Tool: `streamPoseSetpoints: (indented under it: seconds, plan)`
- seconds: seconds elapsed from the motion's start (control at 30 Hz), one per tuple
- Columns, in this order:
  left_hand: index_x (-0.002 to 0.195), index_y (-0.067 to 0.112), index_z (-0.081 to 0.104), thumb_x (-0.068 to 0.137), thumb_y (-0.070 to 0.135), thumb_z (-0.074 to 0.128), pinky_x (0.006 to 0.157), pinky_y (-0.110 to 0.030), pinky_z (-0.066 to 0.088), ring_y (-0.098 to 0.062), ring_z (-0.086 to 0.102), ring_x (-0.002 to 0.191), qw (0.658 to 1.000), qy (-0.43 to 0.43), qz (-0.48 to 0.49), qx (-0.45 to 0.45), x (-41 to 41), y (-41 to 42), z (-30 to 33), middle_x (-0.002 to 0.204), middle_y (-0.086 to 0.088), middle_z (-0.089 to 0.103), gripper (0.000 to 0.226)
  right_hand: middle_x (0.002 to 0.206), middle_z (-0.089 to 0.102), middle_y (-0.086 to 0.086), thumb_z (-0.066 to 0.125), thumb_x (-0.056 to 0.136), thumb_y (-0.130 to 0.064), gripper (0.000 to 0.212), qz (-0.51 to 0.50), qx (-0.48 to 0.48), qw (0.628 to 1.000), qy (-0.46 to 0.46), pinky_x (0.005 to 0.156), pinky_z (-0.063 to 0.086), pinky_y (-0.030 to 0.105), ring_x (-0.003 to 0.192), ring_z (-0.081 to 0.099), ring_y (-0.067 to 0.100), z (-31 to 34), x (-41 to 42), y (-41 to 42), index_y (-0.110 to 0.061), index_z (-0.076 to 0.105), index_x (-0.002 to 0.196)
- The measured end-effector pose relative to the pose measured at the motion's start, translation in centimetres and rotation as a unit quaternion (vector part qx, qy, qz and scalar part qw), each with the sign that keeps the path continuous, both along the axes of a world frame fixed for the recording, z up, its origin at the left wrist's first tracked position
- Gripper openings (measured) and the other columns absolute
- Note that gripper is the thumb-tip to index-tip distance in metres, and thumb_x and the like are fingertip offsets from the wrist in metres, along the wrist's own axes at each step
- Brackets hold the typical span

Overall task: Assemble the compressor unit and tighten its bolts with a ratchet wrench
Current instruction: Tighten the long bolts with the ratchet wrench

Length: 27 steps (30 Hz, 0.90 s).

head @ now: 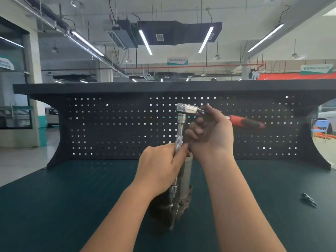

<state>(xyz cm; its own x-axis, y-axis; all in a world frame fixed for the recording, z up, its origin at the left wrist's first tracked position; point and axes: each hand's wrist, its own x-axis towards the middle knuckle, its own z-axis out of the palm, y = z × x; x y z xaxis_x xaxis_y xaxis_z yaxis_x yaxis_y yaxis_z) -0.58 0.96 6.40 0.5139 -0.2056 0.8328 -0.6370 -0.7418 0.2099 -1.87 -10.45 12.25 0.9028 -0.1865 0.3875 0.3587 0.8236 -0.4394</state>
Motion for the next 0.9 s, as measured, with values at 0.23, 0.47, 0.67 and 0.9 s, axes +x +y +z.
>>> streamPoseSetpoints:
  seconds: [0.23, 0.47, 0.67, 0.9]
  plan:
    - [0.048, 0.023, 0.031, 0.089, 0.062, 0.005, 0.049, -0.025, 0.018, -0.011, 0.034, 0.041, 0.999, -0.004, 0.026, 0.027, -0.1, -0.4, 0.0, 0.042, 0.006, 0.030, 0.062, 0.053, 0.044, -0.013, 0.054, 0.097, -0.029, 0.033, -0.377, -0.279, 0.857, -0.213, 0.047, 0.033, 0.011, 0.048, 0.041, 0.001, -0.1, -2.2, 1.3, -0.015, 0.043, 0.068]
    - [0.053, 0.029, 0.023, 0.083, 0.057, 0.012, 0.062, -0.033, 0.028, -0.008, 0.034, 0.042, 1.000, 0.010, -0.002, 0.012, -0.6, -0.7, -0.1, 0.040, 0.011, 0.029, 0.042, 0.053, 0.049, -0.023, 0.070, 0.081, -0.019, 0.031, -0.416, -0.410, 0.785, -0.208, 0.051, 0.036, 0.021, 0.053, 0.043, 0.002, 0.2, -3.7, 1.4, -0.030, 0.046, 0.067]
    - [0.053, 0.025, 0.028, 0.087, 0.066, 0.013, 0.054, -0.032, 0.020, -0.016, 0.043, 0.047, 1.000, 0.015, 0.004, 0.010, -0.6, -0.5, -0.1, 0.041, 0.005, 0.036, 0.055, 0.058, 0.052, -0.021, 0.073, 0.084, -0.015, 0.025, -0.397, -0.348, 0.806, -0.267, 0.055, 0.037, 0.004, 0.056, 0.047, -0.008, 0.0, -3.6, 1.3, -0.025, 0.053, 0.073]
    - [0.058, 0.017, 0.041, 0.101, 0.050, 0.025, 0.055, -0.028, 0.023, -0.027, 0.051, 0.060, 0.999, 0.042, 0.011, -0.014, -0.3, -0.4, 0.0, 0.050, 0.003, 0.045, 0.057, 0.054, 0.048, -0.009, 0.069, 0.086, -0.025, 0.016, -0.093, -0.161, 0.977, -0.100, 0.041, 0.033, 0.018, 0.041, 0.038, 0.005, 0.1, -1.4, -0.1, -0.019, 0.059, 0.075]
